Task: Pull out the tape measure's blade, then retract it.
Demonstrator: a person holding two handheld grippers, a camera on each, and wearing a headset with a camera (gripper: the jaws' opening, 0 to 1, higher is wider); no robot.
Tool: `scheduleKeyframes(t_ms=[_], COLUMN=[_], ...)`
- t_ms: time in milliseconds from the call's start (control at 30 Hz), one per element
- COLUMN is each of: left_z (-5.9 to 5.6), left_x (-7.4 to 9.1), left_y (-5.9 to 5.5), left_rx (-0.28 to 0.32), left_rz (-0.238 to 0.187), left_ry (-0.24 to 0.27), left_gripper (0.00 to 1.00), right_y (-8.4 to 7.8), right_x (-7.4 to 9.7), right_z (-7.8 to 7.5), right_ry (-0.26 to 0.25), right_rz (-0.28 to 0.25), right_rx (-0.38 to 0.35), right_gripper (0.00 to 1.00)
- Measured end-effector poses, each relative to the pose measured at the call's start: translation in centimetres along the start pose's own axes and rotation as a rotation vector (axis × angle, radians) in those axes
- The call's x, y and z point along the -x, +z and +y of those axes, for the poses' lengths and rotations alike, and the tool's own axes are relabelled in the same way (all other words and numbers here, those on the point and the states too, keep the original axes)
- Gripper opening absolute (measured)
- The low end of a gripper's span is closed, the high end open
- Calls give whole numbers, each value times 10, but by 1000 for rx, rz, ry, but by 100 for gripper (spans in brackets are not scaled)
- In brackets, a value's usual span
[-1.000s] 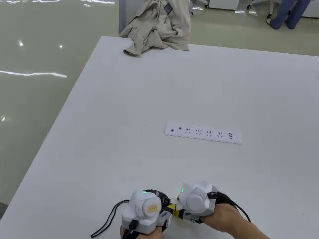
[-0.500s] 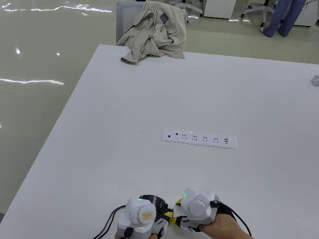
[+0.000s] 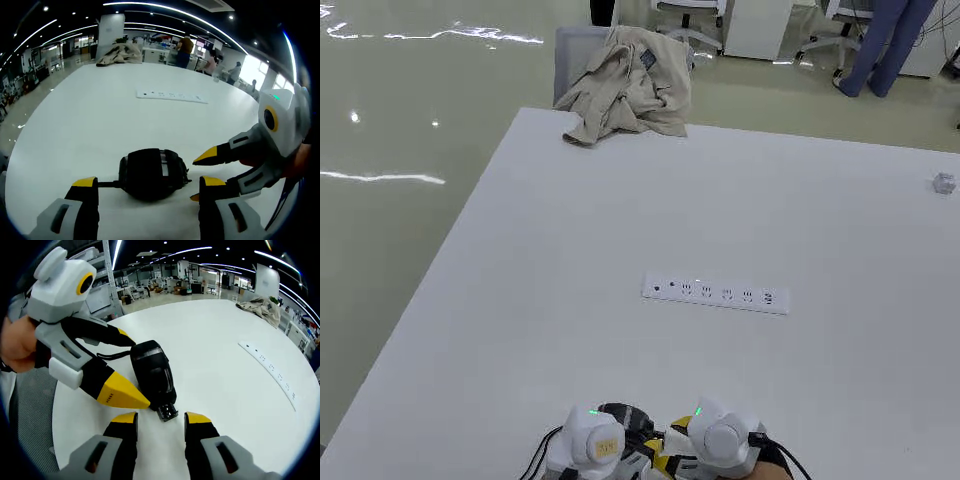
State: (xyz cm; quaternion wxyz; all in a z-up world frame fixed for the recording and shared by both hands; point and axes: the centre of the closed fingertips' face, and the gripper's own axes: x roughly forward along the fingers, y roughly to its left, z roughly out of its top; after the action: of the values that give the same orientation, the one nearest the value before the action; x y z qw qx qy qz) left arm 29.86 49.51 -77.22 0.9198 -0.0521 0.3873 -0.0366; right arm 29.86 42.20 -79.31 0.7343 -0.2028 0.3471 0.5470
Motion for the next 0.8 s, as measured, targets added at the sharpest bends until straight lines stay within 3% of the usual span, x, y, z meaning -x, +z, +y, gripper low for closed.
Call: scheduleKeyframes(t_ms=[233, 467, 800], left_z=[8, 18, 23], left_x=[10, 21, 35], left_y=[-3, -16, -27], left_rx=[-25, -11, -14], left_rz=[0, 8, 5], left_ry=[-2, 4, 4], left_gripper=[81, 83, 85], right_y=[3, 1, -3], right_x=[13, 19, 35], right_z=[10, 26, 37], right_ry=[-40, -61, -103], right_rz=[-39, -59, -90], right_rx=[-65, -115, -178], right_gripper=[39, 44, 48])
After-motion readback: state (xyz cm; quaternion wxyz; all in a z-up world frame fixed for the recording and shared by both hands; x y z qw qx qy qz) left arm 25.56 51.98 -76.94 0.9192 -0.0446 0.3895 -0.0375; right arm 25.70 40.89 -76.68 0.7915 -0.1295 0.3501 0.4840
